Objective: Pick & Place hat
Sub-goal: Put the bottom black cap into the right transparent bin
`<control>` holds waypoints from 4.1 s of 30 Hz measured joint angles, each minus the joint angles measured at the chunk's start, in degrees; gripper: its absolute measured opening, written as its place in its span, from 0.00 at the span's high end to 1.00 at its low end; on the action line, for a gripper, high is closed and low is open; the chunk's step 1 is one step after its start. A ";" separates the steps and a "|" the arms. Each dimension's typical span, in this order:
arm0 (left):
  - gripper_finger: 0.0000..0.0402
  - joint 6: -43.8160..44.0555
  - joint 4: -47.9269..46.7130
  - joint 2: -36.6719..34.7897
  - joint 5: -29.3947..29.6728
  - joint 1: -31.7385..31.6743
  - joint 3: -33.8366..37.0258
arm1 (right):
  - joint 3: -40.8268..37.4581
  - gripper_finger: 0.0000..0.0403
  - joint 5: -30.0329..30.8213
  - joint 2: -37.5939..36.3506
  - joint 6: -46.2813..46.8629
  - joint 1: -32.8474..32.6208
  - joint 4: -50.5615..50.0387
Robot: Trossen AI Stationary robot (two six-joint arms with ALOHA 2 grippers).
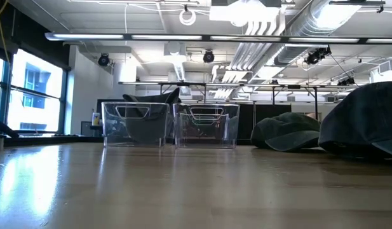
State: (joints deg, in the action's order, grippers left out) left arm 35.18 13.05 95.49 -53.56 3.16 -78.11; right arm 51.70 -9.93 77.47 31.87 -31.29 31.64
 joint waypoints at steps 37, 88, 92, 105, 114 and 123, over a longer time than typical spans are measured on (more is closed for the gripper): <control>0.47 -22.88 -32.84 -9.05 32.70 -3.79 1.29 | 0.00 1.00 12.26 0.02 14.36 8.02 -11.69; 0.16 -58.24 -26.19 -4.06 99.18 23.84 8.92 | -0.02 1.00 30.79 -12.46 19.07 17.40 -21.61; 0.16 -55.78 -22.19 0.17 110.57 24.21 9.03 | -0.02 1.00 30.45 -12.48 19.05 17.38 -20.63; 0.35 -44.41 -10.61 3.01 127.40 24.59 9.07 | -0.02 1.00 27.11 -12.50 20.62 17.35 -20.00; 0.84 -44.12 -3.90 2.99 121.40 25.13 9.06 | -0.02 0.97 25.86 -12.50 20.64 17.35 -20.19; 0.99 -26.28 -9.18 -1.82 116.94 26.26 6.52 | -0.02 0.61 18.38 -15.59 15.68 18.84 -21.04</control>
State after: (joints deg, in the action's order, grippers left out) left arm 8.90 3.87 93.67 63.39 29.43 -71.58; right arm 51.68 8.46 61.89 47.55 -12.44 10.60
